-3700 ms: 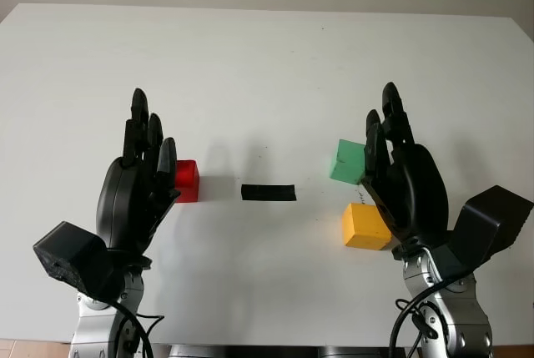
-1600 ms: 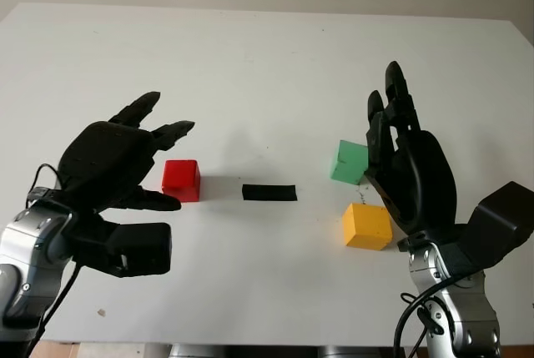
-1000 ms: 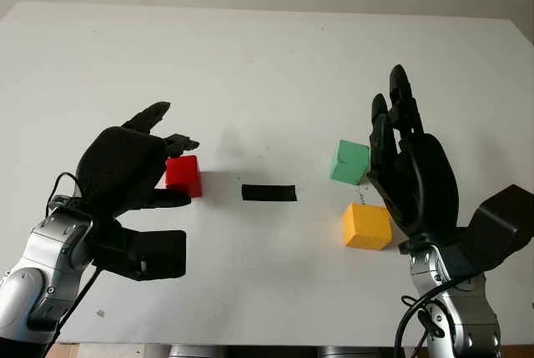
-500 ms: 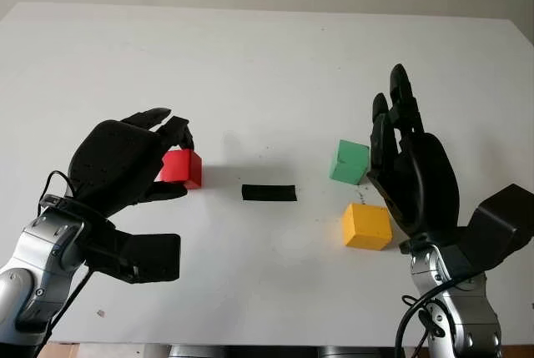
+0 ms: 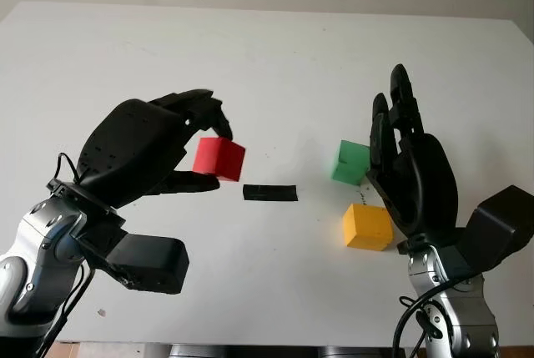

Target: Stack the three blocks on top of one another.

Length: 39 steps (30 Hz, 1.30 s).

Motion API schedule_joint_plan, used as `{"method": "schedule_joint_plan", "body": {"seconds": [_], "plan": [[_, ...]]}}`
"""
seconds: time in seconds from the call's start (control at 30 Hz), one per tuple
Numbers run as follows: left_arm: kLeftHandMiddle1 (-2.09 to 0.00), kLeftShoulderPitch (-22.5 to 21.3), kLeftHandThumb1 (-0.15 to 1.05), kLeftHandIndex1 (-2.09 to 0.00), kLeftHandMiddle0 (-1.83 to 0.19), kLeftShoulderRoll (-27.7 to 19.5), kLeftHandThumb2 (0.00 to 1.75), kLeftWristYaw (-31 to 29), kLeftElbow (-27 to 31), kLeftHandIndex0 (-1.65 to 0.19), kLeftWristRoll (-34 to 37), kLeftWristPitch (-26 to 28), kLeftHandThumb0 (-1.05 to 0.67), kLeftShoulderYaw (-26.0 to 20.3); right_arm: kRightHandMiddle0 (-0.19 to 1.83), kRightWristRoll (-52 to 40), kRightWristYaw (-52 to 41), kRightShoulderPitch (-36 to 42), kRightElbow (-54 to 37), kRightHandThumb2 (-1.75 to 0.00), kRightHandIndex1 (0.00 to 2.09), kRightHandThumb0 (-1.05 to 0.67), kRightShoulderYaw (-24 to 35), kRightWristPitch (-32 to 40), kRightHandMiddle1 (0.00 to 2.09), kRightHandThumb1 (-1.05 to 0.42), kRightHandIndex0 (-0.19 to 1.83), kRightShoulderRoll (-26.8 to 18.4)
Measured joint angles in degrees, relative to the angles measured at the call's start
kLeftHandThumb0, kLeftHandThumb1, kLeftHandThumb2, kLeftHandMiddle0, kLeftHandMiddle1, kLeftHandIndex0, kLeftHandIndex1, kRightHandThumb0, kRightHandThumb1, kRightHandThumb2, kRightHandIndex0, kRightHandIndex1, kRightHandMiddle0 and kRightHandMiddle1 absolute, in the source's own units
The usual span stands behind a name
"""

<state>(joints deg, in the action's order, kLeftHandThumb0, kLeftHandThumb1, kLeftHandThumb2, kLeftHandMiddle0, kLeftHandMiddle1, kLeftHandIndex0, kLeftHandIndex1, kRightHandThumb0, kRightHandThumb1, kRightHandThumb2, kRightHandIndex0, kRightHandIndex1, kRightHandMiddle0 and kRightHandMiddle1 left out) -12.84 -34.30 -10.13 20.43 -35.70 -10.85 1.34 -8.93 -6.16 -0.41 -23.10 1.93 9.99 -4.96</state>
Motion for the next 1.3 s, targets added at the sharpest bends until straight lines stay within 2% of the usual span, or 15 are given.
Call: {"method": "schedule_joint_plan", "body": {"seconds": [0.23, 0.37, 0.43, 0.53, 0.7, 1.0, 1.3], "plan": [[-0.04, -1.45, 1.04, -1.52, -0.29, 6.56, 0.06, 2.21, -4.24, -0.28, 1.18, -0.01, -0.39, 3.38, -0.19, 0.68, 0.46, 0.37, -0.84, -0.60, 0.00, -0.63, -0.01, 0.41, 0.00, -1.05, -0.19, 0.02], [-0.03, -2.33, 1.05, -1.70, -0.25, 10.63, 0.14, 6.62, -10.56, -0.18, 0.82, -1.32, -0.41, 5.97, -0.19, 1.16, 0.43, 0.40, -0.86, -0.59, 0.00, -0.61, 0.00, 0.50, 0.00, -1.05, -0.19, -0.01], [-0.03, -2.62, 1.05, -1.66, -0.23, 12.52, 0.15, 8.05, -13.60, -0.13, 0.57, -1.41, -0.38, 7.46, -0.19, 1.15, 0.33, 0.39, -0.87, -0.59, 0.00, -0.61, 0.09, 0.49, 0.00, -1.05, -0.19, -0.01], [-0.03, -2.63, 1.05, -1.58, -0.22, 14.64, 0.14, 9.33, -17.05, -0.16, -0.45, -1.41, -0.37, 9.91, -0.19, 1.25, -0.02, 0.37, -0.87, -0.59, 0.00, -0.62, 0.11, 0.50, 0.00, -1.05, -0.19, -0.16], [-0.03, -2.60, 1.05, -1.70, -0.19, 17.49, 0.18, 9.58, -20.57, -0.10, -0.54, -0.79, -0.36, 12.62, -0.19, 1.34, -0.19, 0.33, -1.35, -0.58, 0.00, -0.63, 0.30, 0.95, 0.00, -1.05, -0.19, -0.33], [-0.03, -2.29, 1.05, -1.79, -0.16, 18.71, 0.14, 10.10, -21.98, -0.11, -0.58, -0.62, -0.36, 14.56, -0.19, 1.49, -0.16, 0.18, -1.72, -0.58, 0.00, -0.62, 0.26, 1.55, 0.00, -1.05, -0.19, -0.45], [-0.03, -0.83, 1.05, -1.87, -0.14, 18.14, 0.14, 9.04, -20.27, -0.12, -0.67, 0.44, -0.36, 14.49, -0.19, 1.49, -0.25, -0.09, -1.84, -0.59, 0.00, -0.61, 0.26, 1.85, 0.00, -1.05, -0.19, -0.45]]}}
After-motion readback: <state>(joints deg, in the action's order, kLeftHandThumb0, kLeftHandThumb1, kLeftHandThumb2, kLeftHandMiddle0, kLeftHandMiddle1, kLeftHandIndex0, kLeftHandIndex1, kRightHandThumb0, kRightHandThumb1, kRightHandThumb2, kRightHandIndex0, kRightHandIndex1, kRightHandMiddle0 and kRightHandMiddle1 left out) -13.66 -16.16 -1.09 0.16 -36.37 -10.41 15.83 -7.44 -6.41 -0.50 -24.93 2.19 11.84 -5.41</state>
